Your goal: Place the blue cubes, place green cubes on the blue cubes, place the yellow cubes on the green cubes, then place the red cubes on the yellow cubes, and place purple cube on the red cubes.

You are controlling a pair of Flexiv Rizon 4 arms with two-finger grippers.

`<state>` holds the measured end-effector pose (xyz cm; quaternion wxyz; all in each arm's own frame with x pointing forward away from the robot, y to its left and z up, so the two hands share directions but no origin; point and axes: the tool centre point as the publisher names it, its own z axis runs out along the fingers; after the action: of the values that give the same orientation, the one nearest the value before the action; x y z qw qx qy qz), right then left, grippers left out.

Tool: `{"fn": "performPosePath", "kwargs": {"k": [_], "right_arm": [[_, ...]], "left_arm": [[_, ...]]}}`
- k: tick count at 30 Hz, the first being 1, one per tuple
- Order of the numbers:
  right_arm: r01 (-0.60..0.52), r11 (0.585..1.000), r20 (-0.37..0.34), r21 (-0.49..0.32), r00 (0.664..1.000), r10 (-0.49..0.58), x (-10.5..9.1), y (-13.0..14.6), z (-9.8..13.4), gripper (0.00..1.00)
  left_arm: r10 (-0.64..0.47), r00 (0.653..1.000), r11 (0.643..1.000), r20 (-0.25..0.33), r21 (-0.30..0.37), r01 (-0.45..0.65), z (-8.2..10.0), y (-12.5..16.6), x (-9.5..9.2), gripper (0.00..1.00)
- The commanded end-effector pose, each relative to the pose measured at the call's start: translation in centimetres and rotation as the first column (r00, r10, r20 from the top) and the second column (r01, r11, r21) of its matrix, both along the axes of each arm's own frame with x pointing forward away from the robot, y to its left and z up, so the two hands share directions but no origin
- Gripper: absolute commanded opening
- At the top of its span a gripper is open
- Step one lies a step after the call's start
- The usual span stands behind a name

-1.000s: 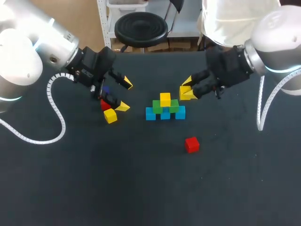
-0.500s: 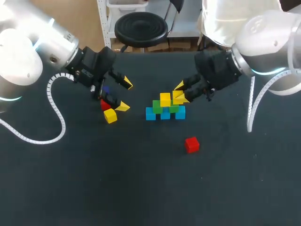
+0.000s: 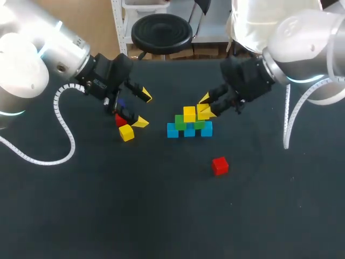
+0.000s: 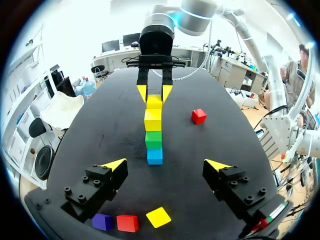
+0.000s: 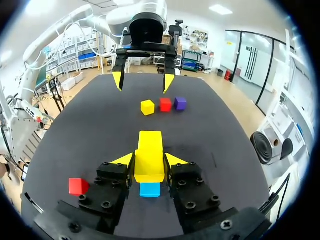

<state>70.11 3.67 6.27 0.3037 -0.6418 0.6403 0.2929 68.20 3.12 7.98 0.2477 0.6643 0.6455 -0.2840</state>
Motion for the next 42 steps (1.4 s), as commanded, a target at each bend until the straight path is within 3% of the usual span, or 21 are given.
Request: {"fn": "performPosePath", "kwargs": {"k": [1, 42], "right_arm": [[0.003, 1.000, -0.006, -0.004, 1.000, -0.003, 0.21, 0.17, -0.08, 0.00], [0.013, 0.999, -0.036, -0.036, 0.999, -0.014, 0.39, 0.33, -0.78, 0.00]], "left_arm": [[0.000, 1.000, 1.000, 0.003, -0.004, 0.000, -0.07, 0.08, -0.07, 1.00], [0.000, 1.000, 1.000, 0.003, -0.004, 0.000, -0.07, 0.08, -0.07, 1.00]]}}
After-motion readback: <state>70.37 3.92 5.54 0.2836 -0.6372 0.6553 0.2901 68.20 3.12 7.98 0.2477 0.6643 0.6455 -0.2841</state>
